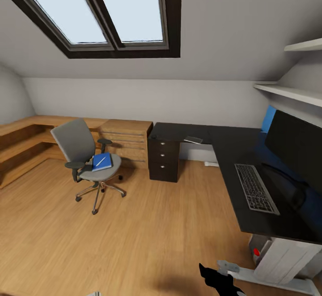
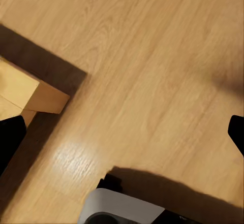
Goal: In the bedroom, organize the workspace by keeping the computer under the desk, ensuring the monitor is on the desk, placing the keyboard on the desk next to the monitor, placing the mouse on the desk next to the keyboard, moving the folder from the swivel chair onto the desk next to the mouse, stacking the notebook on top of the folder with the pen on top of the notebook, and positioning the swivel chair next to the desk.
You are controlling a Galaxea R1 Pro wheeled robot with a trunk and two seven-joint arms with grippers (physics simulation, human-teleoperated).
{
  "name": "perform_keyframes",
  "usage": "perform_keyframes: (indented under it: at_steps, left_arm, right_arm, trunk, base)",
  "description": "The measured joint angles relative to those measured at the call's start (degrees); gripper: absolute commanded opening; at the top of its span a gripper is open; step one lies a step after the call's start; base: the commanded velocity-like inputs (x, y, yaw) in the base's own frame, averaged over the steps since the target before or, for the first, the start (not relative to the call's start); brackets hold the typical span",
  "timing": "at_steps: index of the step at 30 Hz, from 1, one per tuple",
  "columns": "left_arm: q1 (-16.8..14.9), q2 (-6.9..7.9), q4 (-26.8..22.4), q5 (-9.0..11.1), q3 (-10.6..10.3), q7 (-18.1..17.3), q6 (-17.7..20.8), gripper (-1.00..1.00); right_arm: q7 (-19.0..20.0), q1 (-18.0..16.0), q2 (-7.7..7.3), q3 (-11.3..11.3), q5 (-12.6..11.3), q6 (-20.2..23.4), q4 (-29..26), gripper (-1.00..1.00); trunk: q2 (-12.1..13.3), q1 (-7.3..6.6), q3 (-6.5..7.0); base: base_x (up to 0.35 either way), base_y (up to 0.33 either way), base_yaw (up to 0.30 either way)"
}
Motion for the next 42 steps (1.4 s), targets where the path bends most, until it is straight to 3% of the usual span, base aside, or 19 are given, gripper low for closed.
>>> perform_keyframes:
  at_steps: [22,42]
  left_arm:
    - [0.0,0.01,4.3,0.1,-1.4,0.0,-5.1,1.0]
    - [0.0,-0.06,4.4,0.1,-1.5,0.1,-5.5,1.0]
  right_arm:
    - [-0.1,0.0,-0.09,-0.3,0.1,-0.2,0.3,1.0]
    - [0.0,0.0,-0.1,-0.3,0.4,-0.2,0.3,1.0]
  trunk:
    - [0.0,0.0,0.0]
    - [0.0,0.0,0.0]
  base:
    - [0.32,0.031,0.006]
    - [0.326,0.0,0.0]
